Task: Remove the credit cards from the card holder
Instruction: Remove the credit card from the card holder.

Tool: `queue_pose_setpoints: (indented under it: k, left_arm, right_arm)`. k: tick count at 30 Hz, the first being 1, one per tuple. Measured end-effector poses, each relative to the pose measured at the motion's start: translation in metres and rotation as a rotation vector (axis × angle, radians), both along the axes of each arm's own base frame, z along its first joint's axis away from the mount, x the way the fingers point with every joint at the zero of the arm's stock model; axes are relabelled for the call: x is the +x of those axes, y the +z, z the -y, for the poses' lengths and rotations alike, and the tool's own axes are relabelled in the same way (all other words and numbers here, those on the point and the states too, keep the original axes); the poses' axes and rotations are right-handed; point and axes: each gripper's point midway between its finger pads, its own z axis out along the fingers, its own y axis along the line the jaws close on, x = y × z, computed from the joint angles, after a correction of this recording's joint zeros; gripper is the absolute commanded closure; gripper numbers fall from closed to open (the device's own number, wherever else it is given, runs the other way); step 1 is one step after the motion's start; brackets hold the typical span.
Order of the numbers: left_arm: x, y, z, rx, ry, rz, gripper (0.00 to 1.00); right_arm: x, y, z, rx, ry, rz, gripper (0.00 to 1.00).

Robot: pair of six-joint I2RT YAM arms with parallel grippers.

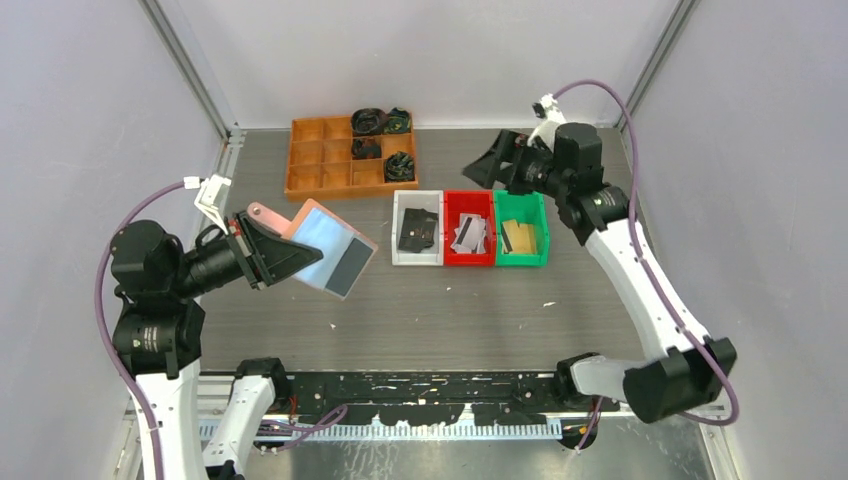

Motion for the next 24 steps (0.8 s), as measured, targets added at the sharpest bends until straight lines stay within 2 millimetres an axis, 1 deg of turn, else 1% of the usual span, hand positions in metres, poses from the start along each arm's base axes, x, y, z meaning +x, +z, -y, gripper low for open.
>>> queue_pose_setpoints:
  k: [1,2,4,5,6,8,9,10,13,15,17,21,22,23,24]
  left_arm:
    - [-0.001,-0.001,0.001,-0.002,-0.015,-0.002,1.00]
    - [-0.003,-0.003,0.002,-0.004,-0.033,-0.006,1.00]
    - [-0.005,-0.006,0.004,-0.014,-0.063,-0.020,1.00]
    - [-0.006,-0.007,0.005,-0.023,-0.082,-0.031,1.00]
    - [-0.007,-0.009,0.006,-0.033,-0.101,-0.044,1.00]
    - [-0.010,-0.010,0.008,-0.047,-0.130,-0.058,1.00]
    - [-0.011,-0.009,0.008,-0.050,-0.141,-0.058,1.00]
    - [-0.014,-0.009,0.009,-0.053,-0.153,-0.057,1.00]
    - [-0.026,-0.004,0.011,-0.055,-0.192,-0.031,1.00]
    - [-0.033,-0.002,0.012,-0.053,-0.212,-0.012,1.00]
    - [-0.039,-0.001,0.013,-0.054,-0.231,-0.005,1.00]
    - [-0.045,0.000,0.013,-0.054,-0.259,-0.001,1.00]
    - [-0.046,0.000,0.014,-0.054,-0.266,-0.003,1.00]
    - [-0.047,0.000,0.014,-0.054,-0.270,-0.003,1.00]
    - [-0.048,0.000,0.014,-0.054,-0.276,-0.003,1.00]
  right_arm:
    - [-0.014,0.025,-0.023,0.059,0.095,0.065,0.07]
    - [-0.029,0.046,-0.043,0.103,0.183,0.116,0.07]
    - [-0.075,0.088,-0.089,0.197,0.409,0.223,0.06]
    - [-0.096,0.104,-0.107,0.236,0.506,0.259,0.06]
    - [-0.123,0.121,-0.126,0.281,0.622,0.302,0.06]
    - [-0.167,0.144,-0.152,0.344,0.813,0.354,0.05]
    - [-0.184,0.153,-0.160,0.366,0.890,0.374,0.05]
    - [-0.197,0.160,-0.167,0.381,0.948,0.388,0.05]
    - [-0.223,0.170,-0.186,0.400,1.080,0.400,0.06]
    - [-0.237,0.168,-0.200,0.396,1.153,0.390,0.08]
    - [-0.245,0.161,-0.210,0.379,1.199,0.373,0.09]
    - [-0.257,0.139,-0.227,0.329,1.264,0.318,0.14]
    - [-0.259,0.133,-0.230,0.318,1.274,0.309,0.17]
    - [-0.262,0.129,-0.232,0.310,1.284,0.296,0.22]
    - [-0.264,0.125,-0.234,0.302,1.294,0.286,0.29]
